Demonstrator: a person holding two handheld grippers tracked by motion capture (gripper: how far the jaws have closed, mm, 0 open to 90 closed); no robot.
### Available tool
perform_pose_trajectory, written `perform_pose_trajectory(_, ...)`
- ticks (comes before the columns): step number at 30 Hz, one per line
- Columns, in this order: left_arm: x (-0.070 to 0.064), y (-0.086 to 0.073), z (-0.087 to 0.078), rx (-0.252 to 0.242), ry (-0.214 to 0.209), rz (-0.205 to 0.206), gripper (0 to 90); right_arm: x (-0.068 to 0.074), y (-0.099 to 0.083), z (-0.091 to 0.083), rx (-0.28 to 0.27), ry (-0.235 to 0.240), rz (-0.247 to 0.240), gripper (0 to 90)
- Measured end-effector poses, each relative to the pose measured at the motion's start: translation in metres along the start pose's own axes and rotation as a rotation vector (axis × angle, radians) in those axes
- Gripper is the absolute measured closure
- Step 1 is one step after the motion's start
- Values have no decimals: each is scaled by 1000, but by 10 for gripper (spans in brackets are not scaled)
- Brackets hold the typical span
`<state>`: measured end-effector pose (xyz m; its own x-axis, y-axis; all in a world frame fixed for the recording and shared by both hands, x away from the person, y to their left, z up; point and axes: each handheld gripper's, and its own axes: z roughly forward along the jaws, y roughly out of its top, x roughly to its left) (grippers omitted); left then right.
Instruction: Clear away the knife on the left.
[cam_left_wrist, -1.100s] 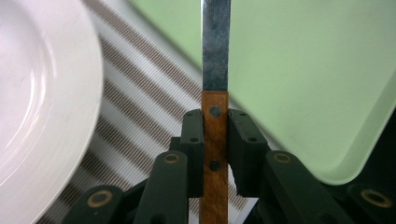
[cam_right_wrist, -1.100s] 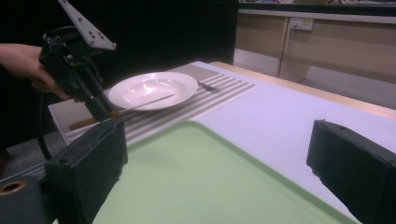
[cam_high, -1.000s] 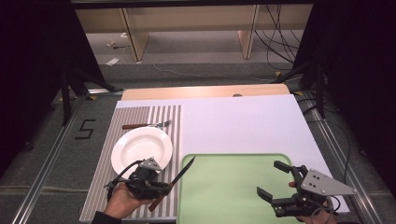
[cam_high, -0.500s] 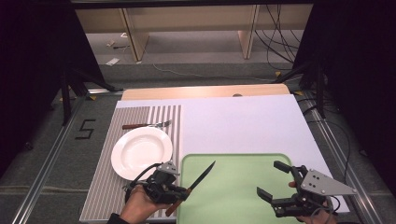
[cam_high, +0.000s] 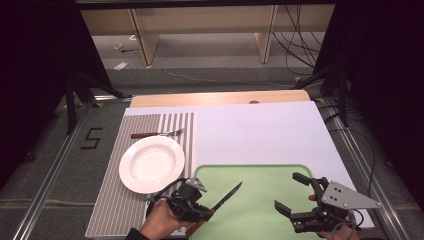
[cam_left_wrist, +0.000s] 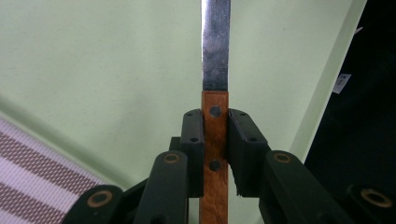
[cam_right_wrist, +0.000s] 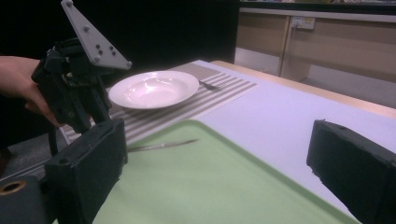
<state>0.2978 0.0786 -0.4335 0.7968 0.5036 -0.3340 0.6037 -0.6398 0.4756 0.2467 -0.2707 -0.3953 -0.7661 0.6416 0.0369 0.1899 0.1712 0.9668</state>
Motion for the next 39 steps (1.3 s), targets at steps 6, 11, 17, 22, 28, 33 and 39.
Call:
perform_pose_trajectory(6, -3, 6, 10, 42, -16, 14, 768, 0, 0, 0, 3, 1, 1, 61)
perform_pose_trajectory(11, -7, 10, 18, 72, -25, 42, 768, 0, 0, 0, 4, 0, 4, 61)
perform_pose_trajectory(17, -6, 16, 30, 123, -23, 26, 768, 0, 0, 1, 4, 1, 3, 61)
perform_pose_trajectory(22, -4, 17, 38, 168, -12, 18, 768, 0, 0, 0, 4, 1, 2, 61)
perform_pose_trajectory(28, -4, 14, 46, 201, -5, 21, 764, 0, 0, 0, 1, 2, 0, 61)
perform_pose_trajectory(33, -6, 14, 45, 187, 2, 45, 681, 0, 0, 0, 0, 2, -2, 61)
perform_pose_trajectory(39, -17, 18, 36, 70, 90, 154, 427, 0, 0, 0, 1, 2, -2, 61)
